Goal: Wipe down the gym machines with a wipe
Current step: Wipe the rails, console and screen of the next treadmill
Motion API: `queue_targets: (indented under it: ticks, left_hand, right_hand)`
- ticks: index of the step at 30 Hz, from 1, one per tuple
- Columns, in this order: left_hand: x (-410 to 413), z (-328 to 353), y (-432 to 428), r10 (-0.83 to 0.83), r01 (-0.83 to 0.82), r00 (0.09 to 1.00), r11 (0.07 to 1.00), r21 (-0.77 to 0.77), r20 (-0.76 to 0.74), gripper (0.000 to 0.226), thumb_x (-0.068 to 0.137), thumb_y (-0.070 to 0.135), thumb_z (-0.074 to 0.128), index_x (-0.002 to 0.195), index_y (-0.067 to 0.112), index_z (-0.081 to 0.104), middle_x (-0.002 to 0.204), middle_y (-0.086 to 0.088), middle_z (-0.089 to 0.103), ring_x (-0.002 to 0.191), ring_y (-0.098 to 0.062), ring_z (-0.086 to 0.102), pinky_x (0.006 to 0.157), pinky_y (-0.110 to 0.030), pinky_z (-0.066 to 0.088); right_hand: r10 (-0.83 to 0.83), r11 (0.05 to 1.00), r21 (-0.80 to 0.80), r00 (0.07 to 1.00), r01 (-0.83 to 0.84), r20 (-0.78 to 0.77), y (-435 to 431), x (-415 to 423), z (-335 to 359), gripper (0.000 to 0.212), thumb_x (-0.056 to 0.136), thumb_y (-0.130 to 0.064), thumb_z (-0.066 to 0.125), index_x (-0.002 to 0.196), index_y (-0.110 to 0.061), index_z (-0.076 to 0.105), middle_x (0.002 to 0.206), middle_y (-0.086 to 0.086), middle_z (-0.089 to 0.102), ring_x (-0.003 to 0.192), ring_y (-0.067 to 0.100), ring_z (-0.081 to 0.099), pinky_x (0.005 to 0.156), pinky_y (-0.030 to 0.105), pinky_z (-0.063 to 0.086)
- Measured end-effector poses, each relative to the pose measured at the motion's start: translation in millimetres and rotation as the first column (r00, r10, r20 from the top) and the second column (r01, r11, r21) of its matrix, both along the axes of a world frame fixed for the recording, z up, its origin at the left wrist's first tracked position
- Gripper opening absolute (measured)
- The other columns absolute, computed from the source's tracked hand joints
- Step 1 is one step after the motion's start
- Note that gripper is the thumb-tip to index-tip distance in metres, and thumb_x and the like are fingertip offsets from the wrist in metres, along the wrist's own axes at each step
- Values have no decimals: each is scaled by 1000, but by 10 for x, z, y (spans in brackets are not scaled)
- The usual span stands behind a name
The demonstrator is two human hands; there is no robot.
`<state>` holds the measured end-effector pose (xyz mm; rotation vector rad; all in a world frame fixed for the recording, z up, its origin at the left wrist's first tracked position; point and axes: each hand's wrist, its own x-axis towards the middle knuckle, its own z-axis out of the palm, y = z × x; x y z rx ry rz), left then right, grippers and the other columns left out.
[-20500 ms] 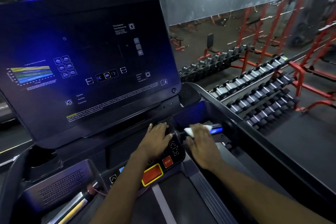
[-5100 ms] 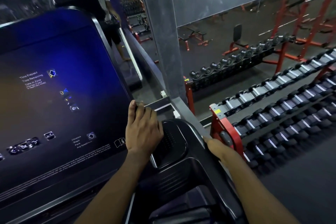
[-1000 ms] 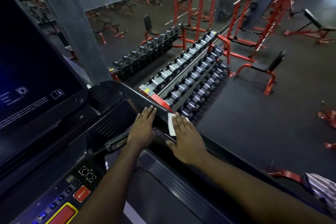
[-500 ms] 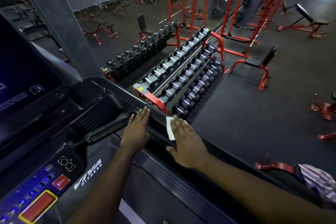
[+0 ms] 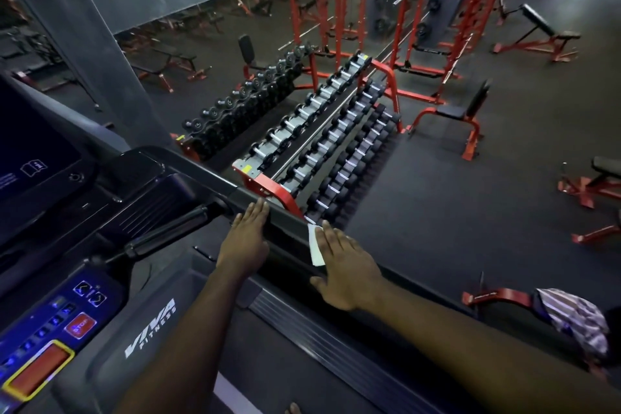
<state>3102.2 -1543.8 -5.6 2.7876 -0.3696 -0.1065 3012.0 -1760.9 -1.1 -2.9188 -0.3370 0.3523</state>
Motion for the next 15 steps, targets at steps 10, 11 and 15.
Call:
queue_targets:
  ticks: [10,11,15]
  left_hand:
    - [-646,-151,-640,-39,55,992,991,-126,124,66,102,7,41,162,14,13,169,1,6,156,-15,2,125,-30,3]
    - [-679,-154,-692,-7,22,994,991,-134,113,64,104,10,40,162,15,13,169,2,5,156,-14,1,125,-32,3]
    - [-682,-104,-774,45,-37,996,994,-100,80,60,108,22,39,161,13,14,169,0,6,156,-15,1,125,-34,3]
  right_hand:
    - [2,1000,-22,1000,-2,-30,-432,-475,40,99,98,-63,41,157,-13,-23,163,6,-31,154,23,-18,126,38,-6]
    - [-9,1000,-22,999,8,-39,-454,-486,41,100,98,-64,40,157,-13,-23,163,6,-31,154,23,-18,126,39,-6]
    - [1,1000,31,999,0,-54,-452,-439,45,102,97,-67,39,156,-14,-24,163,6,-32,154,23,-20,126,38,-7]
